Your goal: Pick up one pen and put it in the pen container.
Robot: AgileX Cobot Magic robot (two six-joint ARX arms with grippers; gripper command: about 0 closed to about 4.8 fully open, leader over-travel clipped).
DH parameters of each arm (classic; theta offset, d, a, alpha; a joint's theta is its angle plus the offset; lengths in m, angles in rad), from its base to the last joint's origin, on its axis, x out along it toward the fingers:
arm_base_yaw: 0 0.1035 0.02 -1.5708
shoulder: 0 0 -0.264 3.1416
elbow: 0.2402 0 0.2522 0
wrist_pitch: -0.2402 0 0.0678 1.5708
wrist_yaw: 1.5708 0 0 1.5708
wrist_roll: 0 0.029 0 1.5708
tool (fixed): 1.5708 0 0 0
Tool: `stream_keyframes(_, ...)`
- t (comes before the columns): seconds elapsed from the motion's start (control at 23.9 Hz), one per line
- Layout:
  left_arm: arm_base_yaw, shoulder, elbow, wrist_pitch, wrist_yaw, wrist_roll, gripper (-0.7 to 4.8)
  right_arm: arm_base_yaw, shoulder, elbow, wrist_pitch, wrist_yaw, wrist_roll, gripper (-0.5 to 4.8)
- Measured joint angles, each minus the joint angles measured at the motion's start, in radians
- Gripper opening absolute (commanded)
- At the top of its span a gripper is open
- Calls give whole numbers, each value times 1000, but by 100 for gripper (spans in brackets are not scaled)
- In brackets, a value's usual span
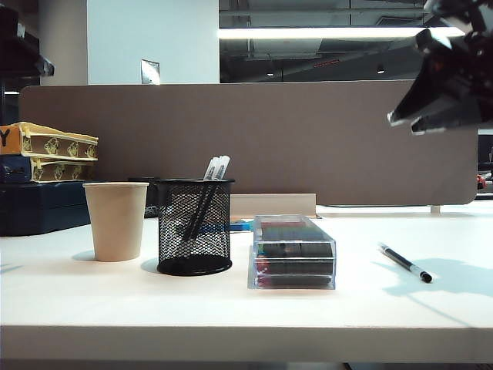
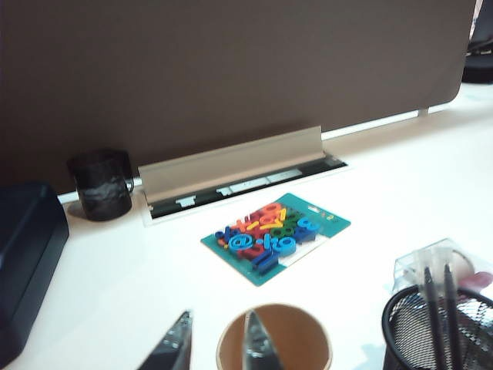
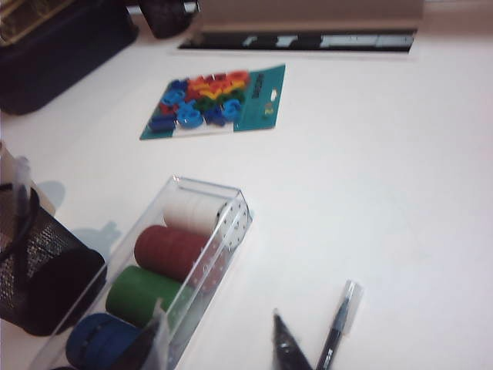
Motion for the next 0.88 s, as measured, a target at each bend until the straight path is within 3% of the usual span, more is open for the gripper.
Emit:
stream_keyframes(0.25, 0, 71, 0, -2, -10, 3, 84, 13, 125, 0, 0, 2, 0, 172)
stream_keyframes(0.38, 0, 82, 0, 1, -11, 24, 84, 26, 162, 1, 1, 67, -5, 173)
stream_keyframes(0.5, 0, 96, 0, 0, -11, 50, 84, 32, 195, 21, 0, 110, -8, 213)
stream_keyframes(0.88, 0, 139, 0, 0, -33, 61, 84, 100, 319, 108, -9, 245, -7, 212)
